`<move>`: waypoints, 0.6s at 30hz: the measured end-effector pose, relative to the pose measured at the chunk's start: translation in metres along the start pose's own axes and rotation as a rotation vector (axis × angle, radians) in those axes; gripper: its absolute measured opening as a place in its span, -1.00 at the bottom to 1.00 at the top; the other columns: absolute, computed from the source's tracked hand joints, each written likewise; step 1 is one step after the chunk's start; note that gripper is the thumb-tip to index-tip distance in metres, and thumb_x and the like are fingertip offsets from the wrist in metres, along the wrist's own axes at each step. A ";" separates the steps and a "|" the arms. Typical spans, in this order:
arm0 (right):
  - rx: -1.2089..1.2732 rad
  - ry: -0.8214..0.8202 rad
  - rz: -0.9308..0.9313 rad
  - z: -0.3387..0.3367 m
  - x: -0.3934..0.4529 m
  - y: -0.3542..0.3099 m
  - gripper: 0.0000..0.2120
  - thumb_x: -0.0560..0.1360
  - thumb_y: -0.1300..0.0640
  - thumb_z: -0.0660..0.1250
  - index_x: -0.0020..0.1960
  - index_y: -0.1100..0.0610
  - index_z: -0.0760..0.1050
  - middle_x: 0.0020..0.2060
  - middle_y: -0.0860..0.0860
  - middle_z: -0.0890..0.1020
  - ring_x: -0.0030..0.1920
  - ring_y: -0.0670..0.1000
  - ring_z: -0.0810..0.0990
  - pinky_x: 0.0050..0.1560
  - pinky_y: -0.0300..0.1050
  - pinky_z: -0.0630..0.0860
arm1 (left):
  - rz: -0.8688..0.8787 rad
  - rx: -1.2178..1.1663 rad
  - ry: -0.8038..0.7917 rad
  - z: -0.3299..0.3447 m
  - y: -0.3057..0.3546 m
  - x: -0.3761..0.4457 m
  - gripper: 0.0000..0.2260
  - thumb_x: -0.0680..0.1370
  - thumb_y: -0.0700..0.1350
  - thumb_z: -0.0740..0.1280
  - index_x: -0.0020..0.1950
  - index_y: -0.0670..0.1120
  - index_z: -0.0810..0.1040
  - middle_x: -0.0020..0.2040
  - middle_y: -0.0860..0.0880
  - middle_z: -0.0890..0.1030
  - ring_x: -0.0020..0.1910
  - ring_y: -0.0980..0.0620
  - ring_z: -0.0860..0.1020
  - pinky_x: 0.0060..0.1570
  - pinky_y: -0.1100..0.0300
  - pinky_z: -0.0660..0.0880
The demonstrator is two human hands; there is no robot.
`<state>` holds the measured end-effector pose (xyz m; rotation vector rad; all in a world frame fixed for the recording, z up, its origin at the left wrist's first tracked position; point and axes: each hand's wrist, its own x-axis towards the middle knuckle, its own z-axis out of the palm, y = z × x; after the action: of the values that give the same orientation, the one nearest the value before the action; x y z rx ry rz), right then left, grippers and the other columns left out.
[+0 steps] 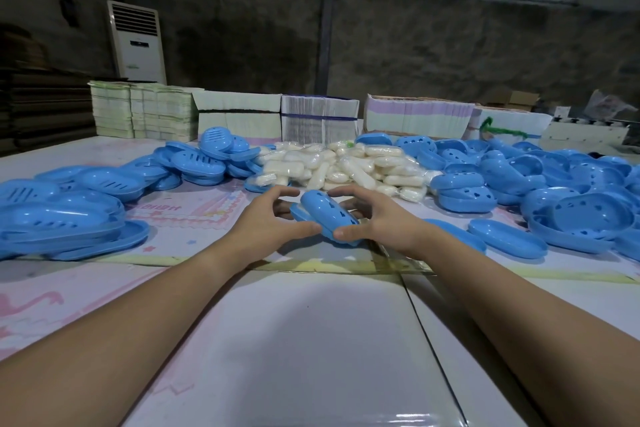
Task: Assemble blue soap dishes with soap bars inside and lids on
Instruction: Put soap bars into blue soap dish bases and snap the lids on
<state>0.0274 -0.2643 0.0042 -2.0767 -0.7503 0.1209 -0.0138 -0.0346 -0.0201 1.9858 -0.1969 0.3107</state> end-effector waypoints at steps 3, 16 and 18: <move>-0.007 0.020 -0.029 0.002 0.001 0.002 -0.36 0.36 0.03 0.56 0.35 -0.26 0.38 0.18 -0.08 0.55 0.15 -0.14 0.56 0.04 -0.26 0.55 | 0.007 -0.092 -0.026 0.000 0.000 0.000 -0.43 0.29 -0.02 0.65 0.25 0.12 0.53 -0.02 0.11 0.73 -0.02 0.23 0.66 -0.19 0.44 0.54; -0.017 0.067 -0.098 0.003 0.002 0.000 -0.34 0.31 0.03 0.61 0.31 -0.24 0.42 0.16 -0.15 0.55 0.09 -0.16 0.58 -0.11 -0.38 0.55 | 0.096 -0.166 -0.106 0.001 0.006 -0.003 -0.46 0.41 -0.23 0.58 0.35 0.01 0.55 0.11 0.12 0.72 0.09 0.12 0.69 -0.02 0.32 0.60; -0.016 0.069 -0.106 0.002 0.001 -0.003 -0.35 0.30 0.04 0.62 0.30 -0.20 0.43 0.16 -0.14 0.55 0.07 -0.17 0.58 -0.11 -0.38 0.55 | 0.105 -0.150 -0.126 0.001 0.008 -0.005 -0.40 0.43 -0.23 0.56 0.44 -0.03 0.50 0.16 0.08 0.70 0.11 0.13 0.68 0.03 0.29 0.60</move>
<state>0.0266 -0.2609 0.0052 -2.0406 -0.8198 -0.0154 -0.0205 -0.0387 -0.0144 1.8506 -0.3952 0.2314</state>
